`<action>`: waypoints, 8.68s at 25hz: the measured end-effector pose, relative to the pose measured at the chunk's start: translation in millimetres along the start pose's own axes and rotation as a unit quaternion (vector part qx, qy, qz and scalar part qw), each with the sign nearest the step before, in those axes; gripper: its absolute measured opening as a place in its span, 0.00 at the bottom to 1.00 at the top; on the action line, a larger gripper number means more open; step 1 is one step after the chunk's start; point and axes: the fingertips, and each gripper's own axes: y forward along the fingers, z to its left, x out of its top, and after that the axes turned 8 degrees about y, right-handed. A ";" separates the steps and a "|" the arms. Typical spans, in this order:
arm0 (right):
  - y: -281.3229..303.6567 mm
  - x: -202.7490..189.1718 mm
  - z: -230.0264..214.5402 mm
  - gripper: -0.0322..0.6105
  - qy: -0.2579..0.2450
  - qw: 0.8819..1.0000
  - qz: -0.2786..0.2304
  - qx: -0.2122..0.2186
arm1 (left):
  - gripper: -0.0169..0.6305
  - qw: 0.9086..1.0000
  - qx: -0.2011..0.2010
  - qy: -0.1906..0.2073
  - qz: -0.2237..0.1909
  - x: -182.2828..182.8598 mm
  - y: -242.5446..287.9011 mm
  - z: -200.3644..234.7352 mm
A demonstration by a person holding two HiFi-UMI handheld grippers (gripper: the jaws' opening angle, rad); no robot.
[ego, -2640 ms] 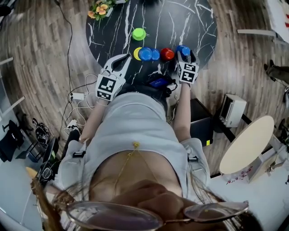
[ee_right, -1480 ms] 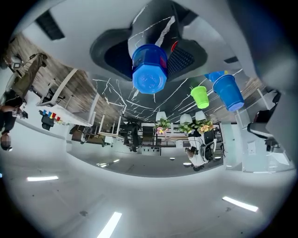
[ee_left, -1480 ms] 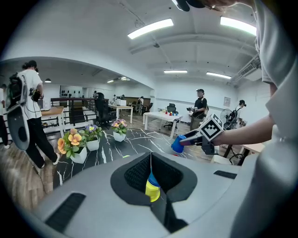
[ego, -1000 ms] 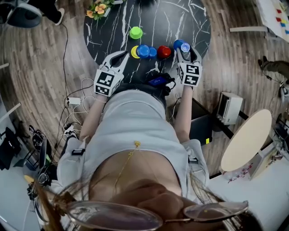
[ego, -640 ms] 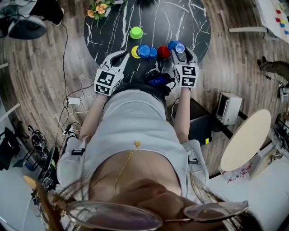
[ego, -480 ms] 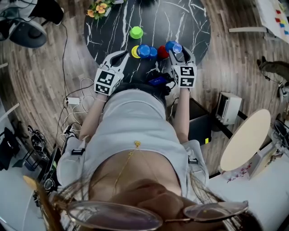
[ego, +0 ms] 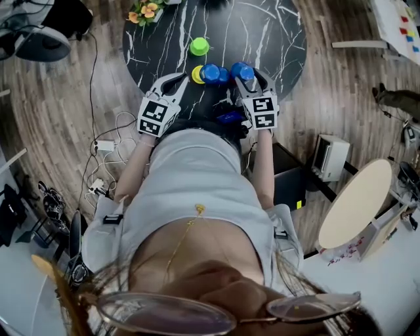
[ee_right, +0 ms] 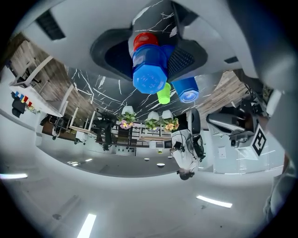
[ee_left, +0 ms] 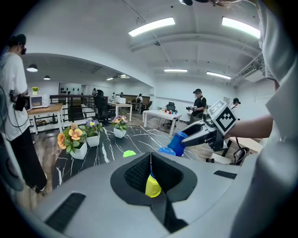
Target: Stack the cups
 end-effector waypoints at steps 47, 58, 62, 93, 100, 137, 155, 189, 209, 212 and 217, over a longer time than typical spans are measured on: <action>-35.8 16.1 10.8 0.24 0.044 0.994 -0.103 -0.010 | 0.08 1.000 0.001 -0.012 0.012 -13.4 19.2 18.7; -44.6 14.4 5.5 0.08 0.055 0.992 -0.110 -0.020 | 0.08 1.000 -0.003 -0.011 0.027 -22.8 39.7 22.0; -47.7 15.5 6.1 0.08 0.057 0.991 -0.117 -0.017 | 0.08 0.999 0.002 -0.013 0.034 -30.3 49.2 27.5; -74.9 -26.1 -21.1 0.08 0.094 0.987 -0.094 -0.087 | 0.42 0.991 -0.021 0.071 0.107 -52.4 152.8 65.5; -80.1 -33.3 -23.6 0.08 0.101 0.986 -0.091 -0.096 | 0.42 0.988 -0.022 0.087 0.126 -58.1 161.9 64.9; -98.7 -31.7 -26.2 0.08 0.111 0.979 -0.121 -0.119 | 0.39 0.975 -0.160 0.143 0.057 77.2 97.4 -4.4; -92.9 -31.2 -20.4 0.08 0.113 0.979 -0.121 -0.117 | 0.39 0.939 -0.239 0.235 0.081 85.3 69.9 -63.2; -89.6 -27.9 -17.1 0.08 0.109 0.981 -0.123 -0.107 | 0.43 0.933 -0.257 0.244 0.066 76.6 66.9 -81.8; -85.0 6.3 20.0 0.08 0.076 0.982 -0.166 -0.048 | 0.27 0.979 -0.164 0.117 0.012 48.7 27.2 -58.9; -85.9 12.8 29.7 0.08 0.071 0.982 -0.173 -0.038 | 0.18 0.980 -0.164 0.116 0.006 46.0 23.4 -64.4; -85.8 23.8 45.8 0.08 0.062 0.981 -0.183 -0.013 | 0.09 0.978 -0.174 0.110 -0.019 49.3 20.2 -72.5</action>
